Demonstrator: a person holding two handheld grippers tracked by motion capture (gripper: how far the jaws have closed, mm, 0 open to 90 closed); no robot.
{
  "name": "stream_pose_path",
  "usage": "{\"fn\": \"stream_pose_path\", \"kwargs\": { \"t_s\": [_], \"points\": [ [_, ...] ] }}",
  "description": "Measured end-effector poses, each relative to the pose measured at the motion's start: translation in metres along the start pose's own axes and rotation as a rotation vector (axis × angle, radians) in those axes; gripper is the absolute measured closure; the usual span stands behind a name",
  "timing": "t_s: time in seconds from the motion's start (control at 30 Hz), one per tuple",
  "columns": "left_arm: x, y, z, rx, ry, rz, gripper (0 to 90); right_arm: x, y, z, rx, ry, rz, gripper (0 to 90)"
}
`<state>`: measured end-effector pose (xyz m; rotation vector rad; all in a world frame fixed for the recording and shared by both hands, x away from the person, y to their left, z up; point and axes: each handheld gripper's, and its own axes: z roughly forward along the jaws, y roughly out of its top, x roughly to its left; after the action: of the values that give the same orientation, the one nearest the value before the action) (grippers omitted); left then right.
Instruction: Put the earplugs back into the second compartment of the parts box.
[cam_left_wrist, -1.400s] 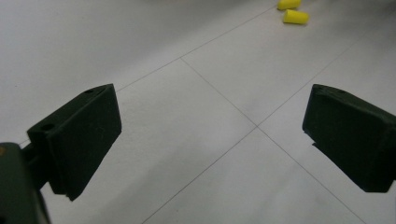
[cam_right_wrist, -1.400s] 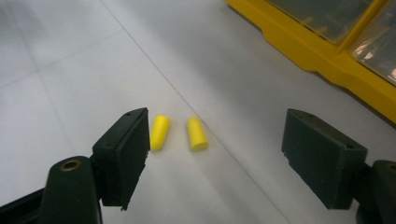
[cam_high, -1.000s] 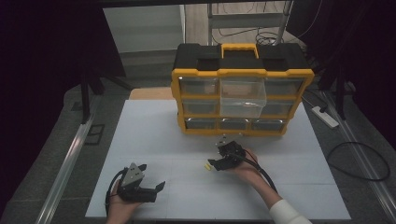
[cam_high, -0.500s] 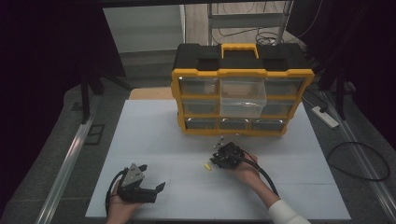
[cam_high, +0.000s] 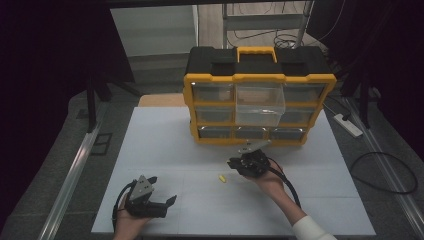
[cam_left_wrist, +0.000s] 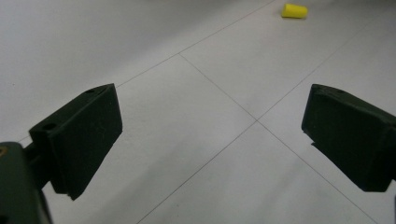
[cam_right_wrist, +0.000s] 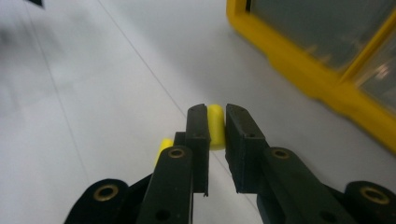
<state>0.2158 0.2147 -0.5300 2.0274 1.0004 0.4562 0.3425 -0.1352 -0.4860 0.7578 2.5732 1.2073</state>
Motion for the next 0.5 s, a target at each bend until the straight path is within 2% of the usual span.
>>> {"fn": "stream_pose_path", "kwargs": {
  "t_s": [0.13, 0.37, 0.5],
  "points": [
    [0.000, 0.000, 0.000, 0.001, 0.003, 0.004, 5.2, 0.002, 0.006, -0.019, -0.069, 0.005, 0.007, 79.7],
    [0.000, 0.000, 0.000, 0.000, 0.003, 0.004, 5.2, 0.007, 0.014, -0.048, -0.176, 0.021, -0.007, 79.6],
    [0.000, 0.000, 0.000, 0.000, 0.004, 0.004, 5.3, 0.008, 0.019, -0.059, -0.209, 0.027, -0.007, 79.6]
  ]
}}
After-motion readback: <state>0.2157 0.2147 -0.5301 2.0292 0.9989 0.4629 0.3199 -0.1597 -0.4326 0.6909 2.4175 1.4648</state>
